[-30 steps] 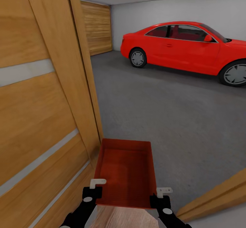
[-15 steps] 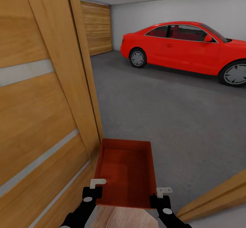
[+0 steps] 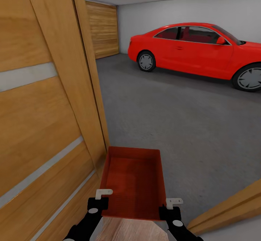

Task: Move the two storage containers from the living room to the garage. In the garage, place one container on the floor and stack the other container on top of it (either order is fine).

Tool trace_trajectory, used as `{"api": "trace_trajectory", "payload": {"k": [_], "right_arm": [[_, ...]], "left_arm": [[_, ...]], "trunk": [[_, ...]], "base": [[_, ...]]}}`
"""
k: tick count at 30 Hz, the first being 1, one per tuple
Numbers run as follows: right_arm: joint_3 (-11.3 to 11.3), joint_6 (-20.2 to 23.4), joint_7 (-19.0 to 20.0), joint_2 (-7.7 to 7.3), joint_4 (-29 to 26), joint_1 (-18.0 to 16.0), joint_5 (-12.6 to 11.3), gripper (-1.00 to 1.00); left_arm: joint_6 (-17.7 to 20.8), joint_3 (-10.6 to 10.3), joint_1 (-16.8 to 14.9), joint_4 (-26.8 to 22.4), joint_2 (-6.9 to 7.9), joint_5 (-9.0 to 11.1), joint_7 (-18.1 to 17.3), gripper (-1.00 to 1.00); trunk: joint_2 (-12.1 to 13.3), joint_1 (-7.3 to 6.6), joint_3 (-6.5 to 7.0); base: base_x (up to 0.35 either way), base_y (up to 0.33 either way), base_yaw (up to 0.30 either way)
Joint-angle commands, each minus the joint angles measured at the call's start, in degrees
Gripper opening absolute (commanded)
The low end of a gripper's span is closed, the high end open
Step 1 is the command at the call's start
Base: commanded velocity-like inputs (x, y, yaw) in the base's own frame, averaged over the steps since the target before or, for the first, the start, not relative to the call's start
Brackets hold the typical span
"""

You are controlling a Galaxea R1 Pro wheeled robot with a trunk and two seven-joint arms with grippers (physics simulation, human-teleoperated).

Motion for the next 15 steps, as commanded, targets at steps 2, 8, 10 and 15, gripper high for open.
{"api": "trace_trajectory", "payload": {"k": [2,8,10,15], "right_arm": [[0.69,-0.42,-0.90,-0.99,5.34,-0.01,0.58,-1.00],[0.69,-0.42,-0.90,-1.03,5.34,-0.01,0.59,-1.00],[0.69,-0.42,-0.90,-1.04,5.34,-0.01,0.59,-1.00],[0.69,-0.42,-0.91,-1.04,5.37,-0.01,0.59,-1.00]], "left_arm": [[0.19,0.41,-0.10,0.17,-0.02,0.31,-0.24,-1.00],[0.19,0.40,-0.10,0.17,-0.02,0.31,-0.24,-1.00],[0.15,0.43,-0.10,0.17,0.00,0.31,-0.28,-1.00],[0.11,0.48,-0.10,0.17,0.06,0.31,-0.32,-1.00]], "trunk": [[-0.03,0.00,-0.04],[-0.03,0.00,-0.04],[-0.03,0.00,-0.04],[-0.03,0.00,-0.04]], "base": [[0.000,0.000,0.000],[0.011,0.000,0.000],[0.138,0.000,0.000],[0.270,0.000,0.000]]}}
